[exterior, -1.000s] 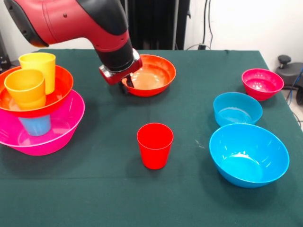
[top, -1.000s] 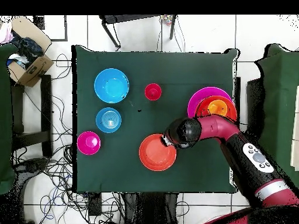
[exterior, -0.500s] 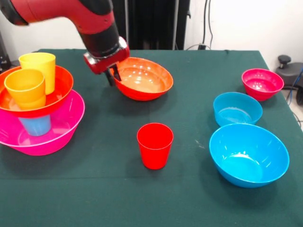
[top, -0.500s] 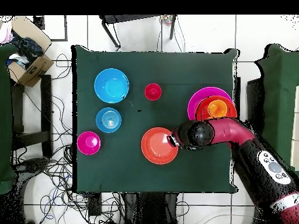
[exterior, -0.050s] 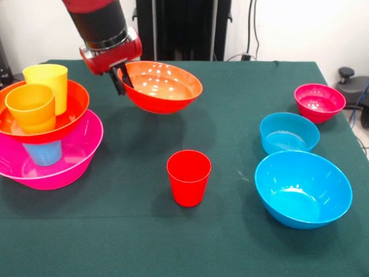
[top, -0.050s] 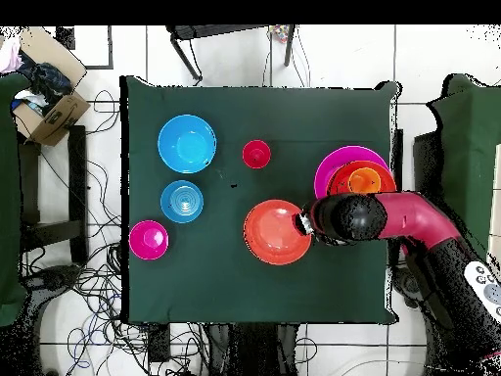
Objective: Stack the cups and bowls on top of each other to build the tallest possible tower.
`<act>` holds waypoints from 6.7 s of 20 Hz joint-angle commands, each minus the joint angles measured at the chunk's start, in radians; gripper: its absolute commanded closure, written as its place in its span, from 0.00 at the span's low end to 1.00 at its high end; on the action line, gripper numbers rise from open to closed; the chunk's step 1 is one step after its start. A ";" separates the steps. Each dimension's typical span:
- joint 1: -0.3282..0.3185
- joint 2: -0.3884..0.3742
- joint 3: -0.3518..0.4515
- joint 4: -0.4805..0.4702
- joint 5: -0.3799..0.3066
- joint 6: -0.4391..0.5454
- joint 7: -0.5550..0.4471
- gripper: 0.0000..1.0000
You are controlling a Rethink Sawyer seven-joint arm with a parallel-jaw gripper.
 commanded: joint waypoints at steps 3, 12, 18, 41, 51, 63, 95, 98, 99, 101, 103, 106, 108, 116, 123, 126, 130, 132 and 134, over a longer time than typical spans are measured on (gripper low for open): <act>0.018 -0.036 0.081 0.025 0.112 0.056 -0.116 1.00; -0.026 -0.092 0.124 0.013 0.200 0.124 -0.163 1.00; -0.074 -0.127 0.180 -0.026 0.253 0.217 -0.229 1.00; -0.094 -0.002 0.152 -0.385 0.046 0.526 -0.553 1.00; -0.080 0.033 0.131 -0.488 0.030 0.595 -0.672 1.00; -0.061 0.056 0.110 -0.575 0.014 0.632 -0.751 1.00; -0.070 0.099 0.101 -0.610 -0.016 0.657 -0.797 1.00; -0.070 0.104 0.100 -0.622 -0.018 0.669 -0.804 1.00; -0.072 0.104 0.100 -0.622 -0.017 0.672 -0.804 1.00; -0.071 0.105 0.100 -0.627 -0.018 0.678 -0.803 1.00; -0.071 0.108 0.097 -0.633 -0.020 0.682 -0.799 1.00; -0.074 0.109 0.097 -0.633 -0.025 0.678 -0.804 1.00; -0.078 0.109 0.099 -0.628 -0.026 0.675 -0.807 1.00; -0.088 0.120 0.104 -0.609 -0.034 0.643 -0.814 1.00; -0.090 0.135 0.103 -0.598 -0.046 0.611 -0.812 1.00; -0.087 0.137 0.101 -0.607 -0.053 0.616 -0.819 1.00; -0.086 0.143 0.100 -0.614 -0.059 0.614 -0.818 1.00; -0.090 0.149 0.102 -0.613 -0.063 0.607 -0.829 1.00; -0.093 0.152 0.102 -0.613 -0.067 0.604 -0.836 1.00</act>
